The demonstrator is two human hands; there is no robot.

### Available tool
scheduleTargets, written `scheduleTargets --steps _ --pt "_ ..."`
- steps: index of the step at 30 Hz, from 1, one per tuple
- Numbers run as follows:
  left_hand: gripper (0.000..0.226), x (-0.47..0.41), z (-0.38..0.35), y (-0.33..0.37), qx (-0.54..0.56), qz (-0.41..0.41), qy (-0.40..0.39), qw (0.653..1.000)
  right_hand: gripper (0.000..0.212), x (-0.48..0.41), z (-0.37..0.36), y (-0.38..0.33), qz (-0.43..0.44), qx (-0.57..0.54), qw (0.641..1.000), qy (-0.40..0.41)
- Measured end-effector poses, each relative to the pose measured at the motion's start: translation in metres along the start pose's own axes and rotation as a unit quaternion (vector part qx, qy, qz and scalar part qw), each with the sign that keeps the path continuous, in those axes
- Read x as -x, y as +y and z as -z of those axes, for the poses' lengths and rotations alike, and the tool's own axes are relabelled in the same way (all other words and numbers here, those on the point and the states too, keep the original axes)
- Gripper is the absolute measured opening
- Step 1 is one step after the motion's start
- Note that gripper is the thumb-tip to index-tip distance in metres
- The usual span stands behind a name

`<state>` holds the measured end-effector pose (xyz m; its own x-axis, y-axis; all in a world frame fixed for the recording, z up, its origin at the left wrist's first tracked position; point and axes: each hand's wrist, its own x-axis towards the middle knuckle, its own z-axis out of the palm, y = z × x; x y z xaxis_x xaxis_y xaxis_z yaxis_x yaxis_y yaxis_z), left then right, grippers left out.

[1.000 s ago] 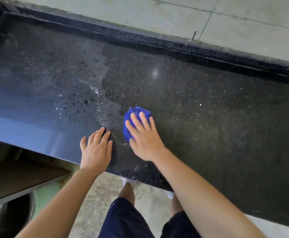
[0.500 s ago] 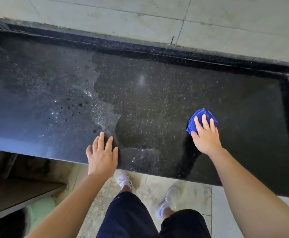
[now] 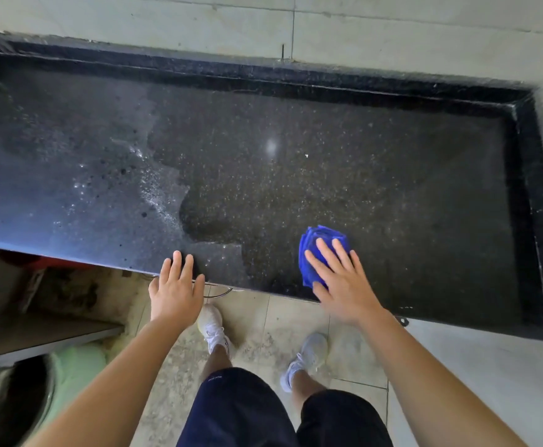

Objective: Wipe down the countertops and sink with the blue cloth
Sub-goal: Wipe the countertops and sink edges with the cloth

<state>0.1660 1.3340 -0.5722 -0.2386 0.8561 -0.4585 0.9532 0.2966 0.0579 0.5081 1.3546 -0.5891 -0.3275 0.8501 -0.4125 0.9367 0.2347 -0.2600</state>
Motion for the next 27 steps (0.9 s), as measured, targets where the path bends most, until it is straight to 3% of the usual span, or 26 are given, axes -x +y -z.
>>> scheduleTargets --steps 4,8,10,14,19,23,27 --pt "0.060 0.000 -0.002 0.000 -0.005 -0.009 0.016 1.000 0.061 0.024 0.008 0.067 -0.180 -0.037 0.983 0.023" --pt "0.055 -0.003 0.002 -0.011 -0.003 -0.039 0.038 0.998 0.061 0.006 -0.001 0.036 -0.255 -0.058 0.963 0.068" --pt "0.054 -0.008 0.007 -0.022 -0.011 -0.066 0.034 0.997 0.064 -0.005 -0.007 -0.005 -0.233 -0.055 0.968 0.075" --pt "0.055 -0.017 0.014 -0.052 -0.026 -0.133 0.021 0.991 0.069 -0.029 -0.029 -0.130 -0.073 -0.048 0.995 0.045" --pt "0.060 -0.025 0.023 -0.103 0.017 -0.054 0.057 0.997 0.063 -0.079 -0.051 -0.256 0.058 -0.027 0.998 0.027" --pt "0.059 -0.038 0.027 -0.123 0.012 -0.036 0.043 0.998 0.063 -0.089 -0.039 -0.233 0.105 -0.004 0.994 0.027" --pt "0.060 -0.041 0.017 -0.121 0.008 -0.046 0.016 0.999 0.066 -0.059 -0.025 -0.148 -0.007 -0.019 0.999 0.028"
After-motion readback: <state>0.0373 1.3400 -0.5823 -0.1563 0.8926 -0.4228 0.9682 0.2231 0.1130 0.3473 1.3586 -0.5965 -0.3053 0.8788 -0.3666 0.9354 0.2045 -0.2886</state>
